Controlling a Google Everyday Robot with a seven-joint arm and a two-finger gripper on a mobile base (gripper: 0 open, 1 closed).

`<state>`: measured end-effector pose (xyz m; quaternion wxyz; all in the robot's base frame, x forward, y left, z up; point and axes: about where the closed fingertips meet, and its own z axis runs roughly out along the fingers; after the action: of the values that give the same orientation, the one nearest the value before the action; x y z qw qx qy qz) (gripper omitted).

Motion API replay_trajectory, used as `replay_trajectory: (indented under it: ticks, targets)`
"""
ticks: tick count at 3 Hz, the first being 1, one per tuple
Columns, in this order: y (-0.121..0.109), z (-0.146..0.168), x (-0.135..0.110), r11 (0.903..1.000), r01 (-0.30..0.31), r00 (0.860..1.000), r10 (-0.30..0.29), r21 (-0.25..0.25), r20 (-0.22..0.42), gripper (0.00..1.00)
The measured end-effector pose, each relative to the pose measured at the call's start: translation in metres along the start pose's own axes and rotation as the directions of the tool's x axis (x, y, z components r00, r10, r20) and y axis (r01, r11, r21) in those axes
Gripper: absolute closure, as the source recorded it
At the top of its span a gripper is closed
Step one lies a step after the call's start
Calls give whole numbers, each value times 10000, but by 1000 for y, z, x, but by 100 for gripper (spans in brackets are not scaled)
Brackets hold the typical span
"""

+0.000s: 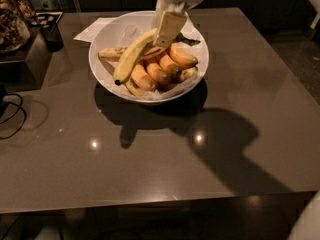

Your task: Pick banana from white bowl

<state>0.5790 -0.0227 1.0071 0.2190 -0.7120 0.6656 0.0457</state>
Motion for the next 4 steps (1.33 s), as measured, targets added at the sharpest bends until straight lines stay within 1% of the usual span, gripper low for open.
replay_trajectory:
  ticks: [1, 2, 3, 4]
  targets:
    - [-4, 0, -20, 9999, -51, 10000, 52, -129, 45, 100]
    - [1, 11, -35, 9984, -45, 9999, 52, -555, 122, 100]
    - [1, 11, -35, 9984, -45, 9999, 52, -555, 123, 100]
    - [3, 11, -41, 9979, -189, 9995, 204, -615, 228, 100]
